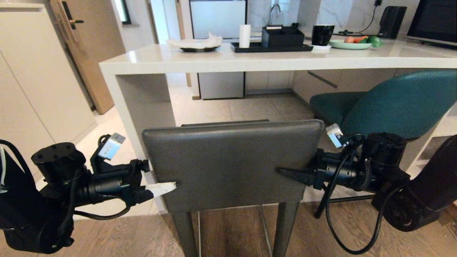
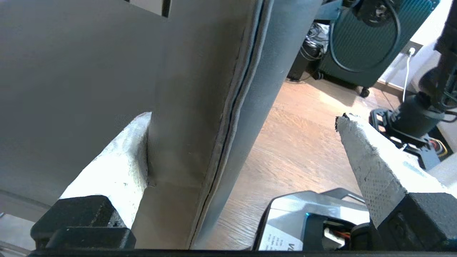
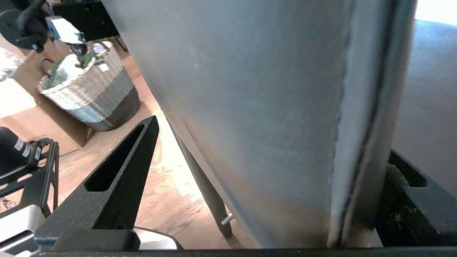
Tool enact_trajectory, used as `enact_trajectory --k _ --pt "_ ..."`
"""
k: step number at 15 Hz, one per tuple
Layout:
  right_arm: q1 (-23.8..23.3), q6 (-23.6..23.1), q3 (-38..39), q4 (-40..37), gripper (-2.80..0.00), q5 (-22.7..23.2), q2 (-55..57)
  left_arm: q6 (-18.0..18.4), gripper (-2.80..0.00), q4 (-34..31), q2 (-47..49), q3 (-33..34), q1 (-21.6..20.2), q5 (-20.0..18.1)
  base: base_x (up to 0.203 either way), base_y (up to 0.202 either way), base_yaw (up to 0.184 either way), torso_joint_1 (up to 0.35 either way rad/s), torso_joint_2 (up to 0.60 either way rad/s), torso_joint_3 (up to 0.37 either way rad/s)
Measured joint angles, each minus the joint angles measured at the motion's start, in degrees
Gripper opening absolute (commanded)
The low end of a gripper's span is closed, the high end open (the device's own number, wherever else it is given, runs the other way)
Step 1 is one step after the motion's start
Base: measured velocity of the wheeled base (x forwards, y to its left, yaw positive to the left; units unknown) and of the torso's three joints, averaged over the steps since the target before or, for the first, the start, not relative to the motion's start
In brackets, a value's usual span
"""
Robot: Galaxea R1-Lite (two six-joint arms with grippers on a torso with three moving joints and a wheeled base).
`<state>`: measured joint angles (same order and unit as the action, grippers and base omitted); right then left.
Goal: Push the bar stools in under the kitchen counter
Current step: Pull the gray chair out from under the dining table
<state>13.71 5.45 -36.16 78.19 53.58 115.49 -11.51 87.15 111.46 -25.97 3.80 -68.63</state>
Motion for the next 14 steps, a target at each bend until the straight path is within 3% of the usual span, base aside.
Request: enact_trajectory --k 10,14 --pt "-0.13 0.06 0.96 0.00 0.00 -0.02 -1.49 0.21 0.00 0.00 -1.19 0.75 0.12 1.64 -0.191 0.000 -0.001 0.003 0.00 0.003" --pt "-0.76 0.02 1.31 0.00 0.00 0.14 -2.28 0.05 0.00 0.04 -1.48 0.03 -0.29 4.66 -0.015 0.000 -0.001 -0.002 0.00 0.002"
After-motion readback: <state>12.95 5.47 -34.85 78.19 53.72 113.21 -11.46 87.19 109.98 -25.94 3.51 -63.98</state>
